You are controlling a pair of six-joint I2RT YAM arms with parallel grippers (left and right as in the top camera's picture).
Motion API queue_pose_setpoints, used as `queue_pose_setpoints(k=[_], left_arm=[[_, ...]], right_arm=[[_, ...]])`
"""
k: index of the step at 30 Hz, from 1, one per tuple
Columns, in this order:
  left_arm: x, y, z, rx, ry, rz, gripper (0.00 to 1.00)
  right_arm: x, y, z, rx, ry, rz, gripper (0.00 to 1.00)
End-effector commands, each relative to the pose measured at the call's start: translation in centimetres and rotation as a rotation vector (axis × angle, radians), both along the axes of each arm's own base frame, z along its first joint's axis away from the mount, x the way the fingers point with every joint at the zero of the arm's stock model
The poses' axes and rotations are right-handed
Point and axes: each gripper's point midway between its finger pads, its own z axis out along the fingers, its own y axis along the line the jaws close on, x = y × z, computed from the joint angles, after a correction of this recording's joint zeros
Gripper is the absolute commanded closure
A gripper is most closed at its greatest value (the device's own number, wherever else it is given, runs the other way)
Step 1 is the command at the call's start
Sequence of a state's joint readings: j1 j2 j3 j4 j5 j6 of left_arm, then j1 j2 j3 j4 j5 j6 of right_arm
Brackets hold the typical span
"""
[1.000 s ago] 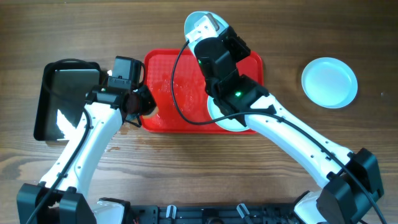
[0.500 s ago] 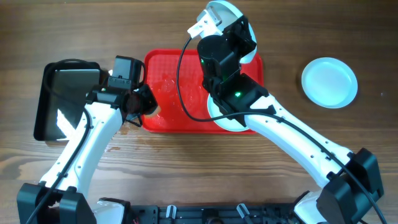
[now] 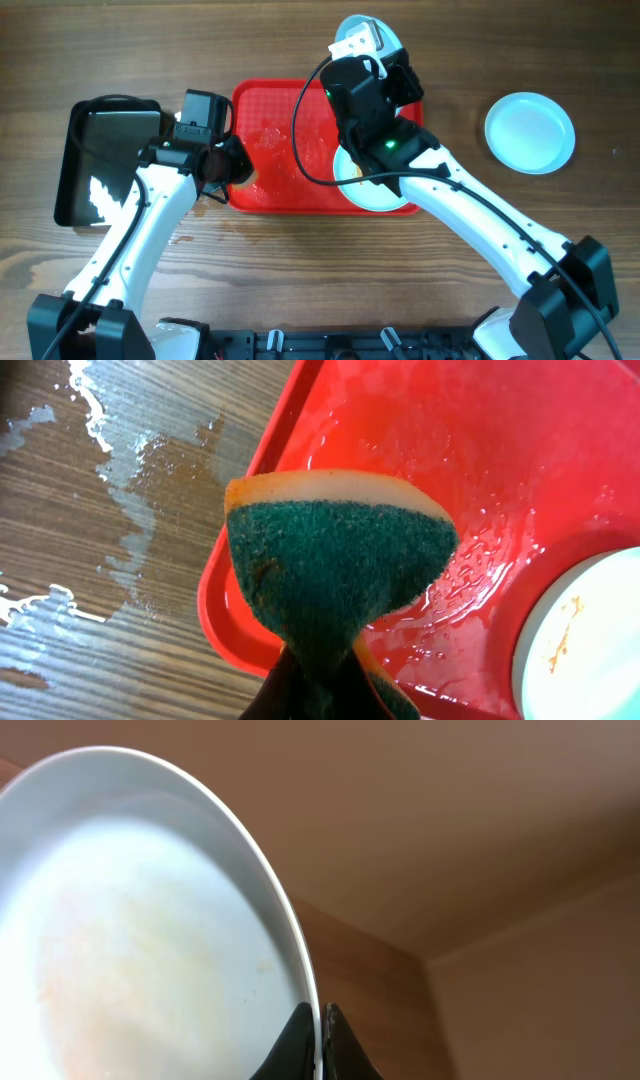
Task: Clean dirty plates on tray and stack at the side
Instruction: 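Lift the scrubbed plate with the right gripper and carry it right, then stack the plate onto the plate at the right side and release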
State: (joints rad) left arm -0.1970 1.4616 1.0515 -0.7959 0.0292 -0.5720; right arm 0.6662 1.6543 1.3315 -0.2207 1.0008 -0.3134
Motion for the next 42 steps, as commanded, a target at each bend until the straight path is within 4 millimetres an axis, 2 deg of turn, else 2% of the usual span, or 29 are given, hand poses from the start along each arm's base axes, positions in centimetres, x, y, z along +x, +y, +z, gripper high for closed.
queue_pose_setpoints(k=[1, 2, 4, 6, 9, 11, 13, 15, 16, 18, 21, 23, 26, 31, 34, 38, 40, 42], left_arm=[[0.3, -0.5, -0.2, -0.034, -0.005, 0.004, 0.96], [0.3, -0.7, -0.2, -0.045, -0.002, -0.001, 0.96], [0.1, -1.0, -0.2, -0.062, 0.006, -0.008, 0.96], [0.2, -1.0, -0.2, -0.061, 0.002, -0.008, 0.96], [0.3, -1.0, -0.1, -0.063, -0.005, -0.008, 0.96], [0.4, -1.0, -0.1, -0.063, -0.007, -0.008, 0.96], [0.4, -1.1, -0.1, -0.063, -0.009, -0.009, 0.96], [0.4, -1.1, -0.1, -0.063, -0.009, -0.008, 0.96], [0.4, -1.1, -0.1, -0.063, -0.009, -0.008, 0.96], [0.4, -1.1, -0.1, -0.063, -0.009, -0.008, 0.96], [0.5, -1.1, -0.1, -0.063, -0.009, -0.008, 0.96], [0.4, -1.1, -0.1, -0.063, -0.009, -0.008, 0.96], [0.5, -1.1, -0.1, -0.063, -0.009, -0.008, 0.96], [0.6, -1.1, 0.0, -0.065, -0.017, -0.008, 0.96], [0.8, -1.1, 0.1, -0.066, -0.026, -0.009, 0.96], [1.2, -1.2, 0.2, -0.07, -0.043, -0.009, 0.96], [1.3, -1.2, 0.3, -0.071, -0.047, -0.009, 0.96], [1.3, -1.2, 0.3, -0.07, -0.047, -0.009, 0.96]], right_arm=[[0.5, 2.7, -2.2, 0.209, 0.089, 0.161, 0.95], [0.5, 2.0, -3.7, 0.207, 0.134, 0.142, 0.96], [0.3, -1.1, -5.4, 0.245, 0.154, -0.005, 0.96], [0.2, -3.7, -4.8, 0.323, 0.109, -0.112, 0.96], [0.0, -7.3, -2.9, 0.507, 0.063, -0.187, 0.96], [-0.6, -11.4, -2.5, 0.696, 0.049, -0.286, 0.96], [-1.0, -15.3, -3.0, 0.842, 0.059, -0.373, 0.96], [-1.7, -19.5, -4.4, 0.942, 0.094, -0.459, 0.96], [-2.4, -22.5, -5.5, 0.978, 0.112, -0.53, 0.96], [-3.8, -26.3, -7.2, 1.017, 0.125, -0.63, 0.96], [-7.1, -33.2, -11.2, 1.062, 0.109, -0.847, 0.96], [-8.9, -36.0, -13.3, 1.085, 0.096, -0.937, 0.95], [-10.1, -38.1, -15.5, 1.139, 0.087, -0.985, 0.96], [-9.5, -39.5, -17.8, 1.173, 0.081, -0.996, 0.96], [-8.7, -39.2, -19.4, 1.205, 0.108, -0.98, 0.96], [-8.9, -39.1, -22.0, 1.212, 0.167, -1.012, 0.96], [-8.8, -38.4, -23.5, 1.244, 0.212, -1.007, 0.96], [-7.4, -36.5, -24.5, 1.321, 0.289, -0.878, 0.96]])
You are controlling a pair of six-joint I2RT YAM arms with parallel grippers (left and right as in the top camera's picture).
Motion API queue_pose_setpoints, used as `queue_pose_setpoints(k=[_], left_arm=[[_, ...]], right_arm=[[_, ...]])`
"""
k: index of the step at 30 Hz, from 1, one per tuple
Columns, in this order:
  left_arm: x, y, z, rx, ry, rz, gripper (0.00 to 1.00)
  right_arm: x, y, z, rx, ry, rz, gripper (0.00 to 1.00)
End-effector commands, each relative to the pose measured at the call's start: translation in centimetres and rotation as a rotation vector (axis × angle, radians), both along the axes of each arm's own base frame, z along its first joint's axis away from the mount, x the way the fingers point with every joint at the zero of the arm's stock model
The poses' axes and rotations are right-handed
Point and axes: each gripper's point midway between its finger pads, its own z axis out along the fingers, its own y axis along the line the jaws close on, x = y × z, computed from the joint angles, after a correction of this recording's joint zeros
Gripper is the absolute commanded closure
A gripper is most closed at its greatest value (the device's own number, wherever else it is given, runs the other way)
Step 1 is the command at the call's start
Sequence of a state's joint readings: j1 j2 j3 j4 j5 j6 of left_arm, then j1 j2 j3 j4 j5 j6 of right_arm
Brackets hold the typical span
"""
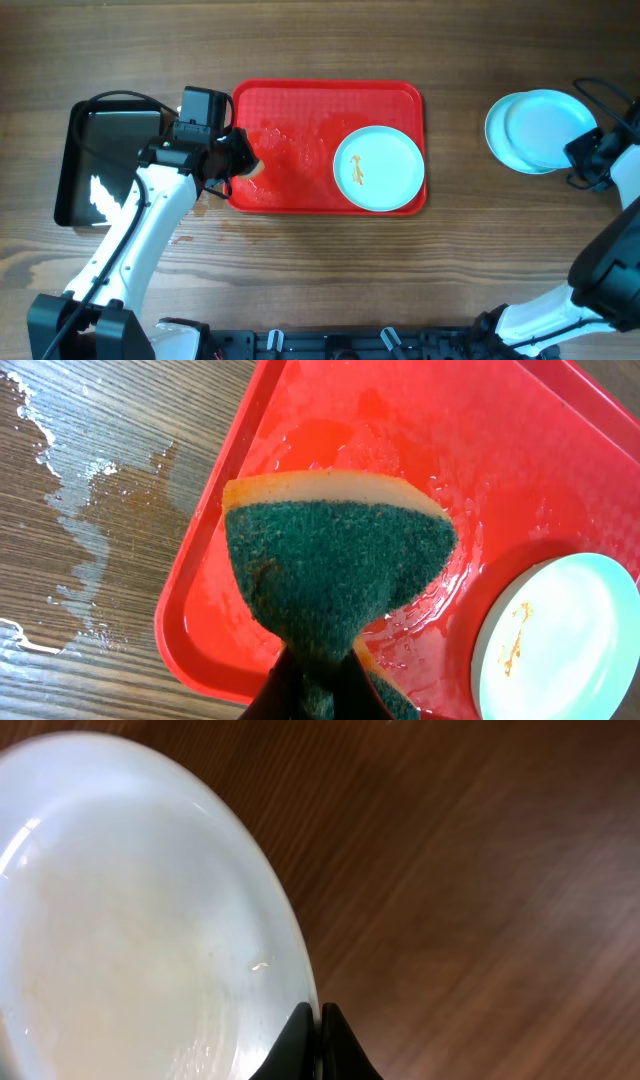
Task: Clean dirty plates on tray and stack at the side
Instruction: 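Stack the plate onto the plate at the right side and release, then reach the right gripper to the rim of the last plate on the tray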
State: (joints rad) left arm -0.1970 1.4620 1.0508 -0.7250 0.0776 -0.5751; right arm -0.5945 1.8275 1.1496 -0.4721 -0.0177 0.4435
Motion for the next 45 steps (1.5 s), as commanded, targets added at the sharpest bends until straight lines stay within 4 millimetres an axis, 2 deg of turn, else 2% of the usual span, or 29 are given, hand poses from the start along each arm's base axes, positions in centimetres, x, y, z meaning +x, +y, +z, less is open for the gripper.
queue_pose_setpoints(k=[1, 12, 13, 14, 17, 18, 21, 23, 26, 27, 28, 30, 32, 33, 35, 37, 38, 40, 42, 43, 44, 45], left_arm=[[-0.1, -0.1, -0.4, -0.012, 0.013, 0.006, 0.96], [-0.1, -0.1, -0.4, -0.011, 0.013, 0.006, 0.96], [-0.1, -0.1, -0.4, -0.012, 0.014, 0.005, 0.96], [-0.1, -0.1, -0.4, -0.011, 0.013, 0.006, 0.96], [-0.1, -0.1, -0.4, -0.011, 0.013, 0.006, 0.96], [-0.1, -0.1, -0.4, -0.01, 0.013, 0.003, 0.96], [-0.1, -0.1, -0.4, -0.011, 0.012, 0.003, 0.96], [0.0, -0.1, -0.4, -0.012, 0.009, 0.003, 0.96], [0.0, -0.1, -0.4, -0.012, 0.009, 0.003, 0.96], [0.0, -0.1, -0.4, -0.012, 0.009, 0.003, 0.96], [0.0, -0.1, -0.4, -0.012, 0.009, 0.003, 0.96], [0.2, -0.2, -0.3, -0.014, -0.002, 0.003, 0.96], [0.2, -0.2, -0.3, -0.014, -0.001, 0.003, 0.96], [0.1, -0.1, -0.3, -0.013, 0.003, 0.003, 0.96], [0.0, -0.1, -0.4, -0.012, 0.008, 0.003, 0.96], [0.0, -0.1, -0.4, -0.012, 0.008, 0.003, 0.96], [0.0, -0.1, -0.4, -0.012, 0.011, 0.003, 0.96], [-0.1, -0.1, -0.4, -0.011, 0.014, 0.003, 0.96], [-0.1, -0.1, -0.4, -0.011, 0.014, 0.003, 0.96], [-0.1, -0.1, -0.4, -0.011, 0.015, 0.002, 0.96], [-0.1, -0.1, -0.4, -0.011, 0.015, 0.002, 0.96], [-0.1, -0.1, -0.4, -0.011, 0.014, 0.003, 0.96]], right_arm=[[1.9, 2.7, -1.2, 0.129, -0.076, 0.137, 0.95], [1.4, 3.1, -1.4, 0.143, -0.052, 0.144, 0.95], [1.3, 3.2, -1.5, 0.146, -0.048, 0.144, 0.9], [1.2, 3.2, -1.5, 0.149, -0.043, 0.143, 0.81], [1.3, 3.2, -0.7, 0.146, -0.056, 0.141, 0.47], [1.4, 3.2, 0.1, 0.147, -0.067, 0.125, 0.43], [1.9, 3.1, 4.0, 0.131, -0.137, 0.105, 0.42], [2.7, 4.0, 6.8, 0.145, -0.224, 0.136, 0.42], [3.7, 8.8, 12.7, 0.354, -0.436, 0.21, 0.42], [3.7, 10.1, 13.6, 0.398, -0.465, 0.26, 0.42], [3.7, 12.3, 14.5, 0.461, -0.485, 0.321, 0.44], [4.1, 16.2, 14.1, 0.458, -0.449, 0.473, 0.55], [4.1, 19.8, 12.0, 0.33, -0.347, 0.662, 0.56], [3.9, 20.9, 10.2, 0.237, -0.245, 0.704, 0.53], [3.6, 21.9, 7.8, 0.084, -0.089, 0.724, 0.33], [3.5, 24.0, 6.1, -0.015, 0.005, 0.787, 0.14], [3.5, 25.4, 5.5, -0.041, 0.028, 0.836, 0.16], [4.0, 26.8, 4.4, -0.09, 0.054, 0.864, 0.39], [4.2, 27.6, 3.1, -0.098, 0.074, 0.886, 0.5], [4.3, 27.9, 2.4, -0.087, 0.085, 0.889, 0.63], [4.1, 28.3, 1.6, -0.062, 0.099, 0.899, 0.71], [3.9, 28.7, 0.7, -0.041, 0.119, 0.926, 0.74]])
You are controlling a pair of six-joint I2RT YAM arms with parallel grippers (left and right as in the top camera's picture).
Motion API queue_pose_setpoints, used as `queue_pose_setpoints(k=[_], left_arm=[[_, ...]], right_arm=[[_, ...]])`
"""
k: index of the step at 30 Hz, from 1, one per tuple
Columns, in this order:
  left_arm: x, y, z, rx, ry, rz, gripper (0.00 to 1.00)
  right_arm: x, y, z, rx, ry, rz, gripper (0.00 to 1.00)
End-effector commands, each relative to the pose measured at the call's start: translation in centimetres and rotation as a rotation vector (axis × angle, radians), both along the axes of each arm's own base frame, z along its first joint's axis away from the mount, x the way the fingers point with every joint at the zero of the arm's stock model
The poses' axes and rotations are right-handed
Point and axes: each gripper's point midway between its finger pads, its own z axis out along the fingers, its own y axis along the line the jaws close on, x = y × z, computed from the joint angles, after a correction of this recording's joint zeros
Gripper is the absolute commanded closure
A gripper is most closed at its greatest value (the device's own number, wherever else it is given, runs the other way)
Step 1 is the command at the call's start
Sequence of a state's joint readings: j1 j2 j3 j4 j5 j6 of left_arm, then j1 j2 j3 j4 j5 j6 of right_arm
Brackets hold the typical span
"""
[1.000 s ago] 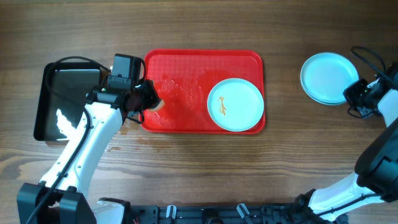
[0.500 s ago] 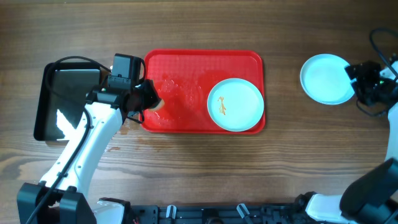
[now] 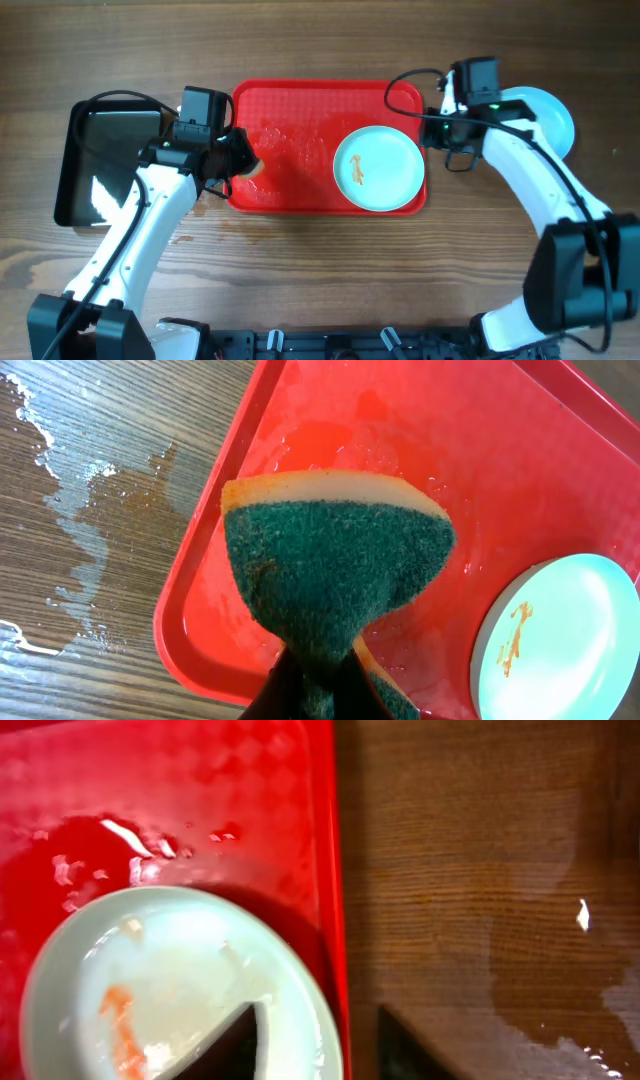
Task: Clean dirty plates on tray and stack at the side
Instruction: 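Reach the right gripper to the rim of the last plate on the tray, then grip the last plate's rim and slide it left toward the sponge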
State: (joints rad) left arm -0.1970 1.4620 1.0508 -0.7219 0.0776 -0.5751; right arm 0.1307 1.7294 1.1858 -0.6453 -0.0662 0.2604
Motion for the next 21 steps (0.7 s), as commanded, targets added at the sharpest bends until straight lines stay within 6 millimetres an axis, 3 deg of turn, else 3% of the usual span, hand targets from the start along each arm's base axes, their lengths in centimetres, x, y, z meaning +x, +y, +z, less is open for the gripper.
queue_pose_setpoints(k=[1, 5, 8, 11, 14, 18, 21], left_arm=[[-0.2, -0.1, -0.5, -0.01, 0.017, 0.003, 0.96], [-0.2, -0.1, -0.4, -0.01, 0.016, 0.003, 0.96], [-0.2, -0.1, -0.4, -0.01, 0.016, 0.003, 0.96], [-0.2, -0.1, -0.4, -0.01, 0.016, 0.003, 0.96], [-0.2, -0.1, -0.4, -0.01, 0.016, 0.003, 0.96], [-0.2, -0.1, -0.4, -0.01, 0.016, 0.003, 0.96], [-0.2, -0.1, -0.4, -0.01, 0.016, 0.003, 0.96]], right_arm=[[-0.7, -0.4, -3.4, -0.05, 0.084, 0.032, 0.74], [-2.0, 0.5, -6.4, -0.027, 0.185, 0.091, 0.69], [-2.7, 1.2, -7.4, 0.007, 0.225, 0.127, 0.69], [-2.9, 1.2, -7.5, 0.006, 0.234, 0.129, 0.69], [-3.4, 0.7, -7.5, -0.019, 0.255, 0.12, 0.77], [-3.4, -1.2, -6.7, -0.118, 0.271, 0.05, 0.72], [-2.9, -1.2, -5.2, -0.125, 0.274, 0.043, 0.69]])
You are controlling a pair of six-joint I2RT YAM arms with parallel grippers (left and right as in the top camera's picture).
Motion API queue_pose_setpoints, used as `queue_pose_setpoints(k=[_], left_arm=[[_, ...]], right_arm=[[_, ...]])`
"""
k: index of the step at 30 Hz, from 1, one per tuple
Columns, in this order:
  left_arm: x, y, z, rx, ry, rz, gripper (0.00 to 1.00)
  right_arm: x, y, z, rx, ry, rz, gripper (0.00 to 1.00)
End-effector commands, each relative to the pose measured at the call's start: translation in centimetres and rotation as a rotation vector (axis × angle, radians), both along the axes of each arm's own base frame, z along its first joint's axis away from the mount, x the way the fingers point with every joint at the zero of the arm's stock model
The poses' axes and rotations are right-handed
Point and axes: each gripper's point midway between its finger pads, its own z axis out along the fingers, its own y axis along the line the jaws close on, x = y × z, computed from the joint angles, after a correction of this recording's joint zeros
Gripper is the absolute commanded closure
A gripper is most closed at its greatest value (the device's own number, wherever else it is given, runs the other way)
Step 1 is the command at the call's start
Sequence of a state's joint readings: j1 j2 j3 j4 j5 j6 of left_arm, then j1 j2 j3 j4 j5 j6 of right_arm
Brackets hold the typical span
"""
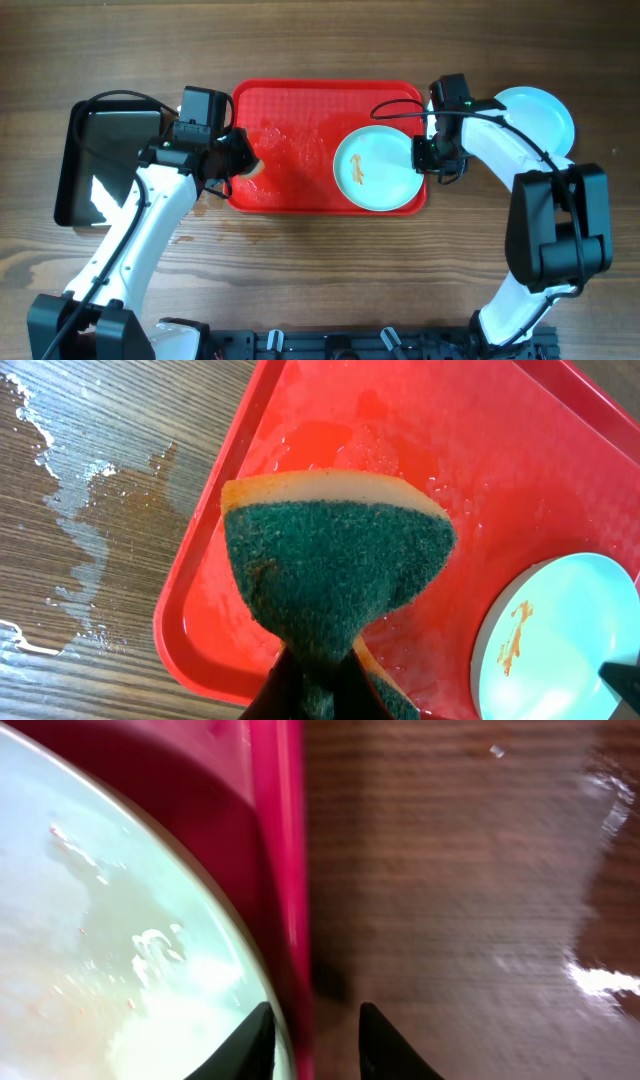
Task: Clean dirty plates on tray and stack at the side
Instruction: 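Grip the last plate's rim and slide it left toward the sponge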
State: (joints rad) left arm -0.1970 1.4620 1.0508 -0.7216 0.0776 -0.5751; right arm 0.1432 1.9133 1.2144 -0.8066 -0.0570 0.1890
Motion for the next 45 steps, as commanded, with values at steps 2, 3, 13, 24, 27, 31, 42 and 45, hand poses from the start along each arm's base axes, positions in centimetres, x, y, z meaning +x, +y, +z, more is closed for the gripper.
queue_pose_setpoints(k=[2, 3, 13, 24, 27, 31, 42, 45], left_arm=[[-0.2, -0.1, -0.5, -0.01, 0.016, 0.003, 0.96], [-0.2, -0.1, -0.5, -0.01, 0.016, 0.003, 0.96], [-0.2, -0.1, -0.5, -0.01, 0.016, 0.003, 0.96], [-0.2, -0.1, -0.4, -0.01, 0.016, 0.003, 0.96], [-0.2, -0.1, -0.4, -0.01, 0.016, 0.003, 0.96], [-0.1, -0.1, -0.4, -0.011, 0.013, 0.003, 0.96], [0.0, -0.1, -0.4, -0.012, 0.01, 0.003, 0.96], [0.0, -0.1, -0.4, -0.012, 0.009, 0.003, 0.96]], right_arm=[[1.7, -0.7, 2.2, -0.053, -0.033, -0.026, 0.69], [1.8, -0.4, 2.5, -0.036, -0.033, -0.021, 0.69], [0.9, 1.0, 1.8, 0.013, -0.007, 0.024, 0.78], [0.0, -0.4, 0.2, -0.066, 0.007, -0.007, 0.82], [0.4, -0.5, 1.4, -0.073, 0.012, -0.007, 0.82], [0.6, 1.0, 2.6, -0.005, 0.019, 0.046, 0.81], [0.2, 1.5, 1.5, 0.0, 0.021, 0.069, 0.82], [-0.1, 1.6, 0.8, 0.006, 0.024, 0.07, 0.82]])
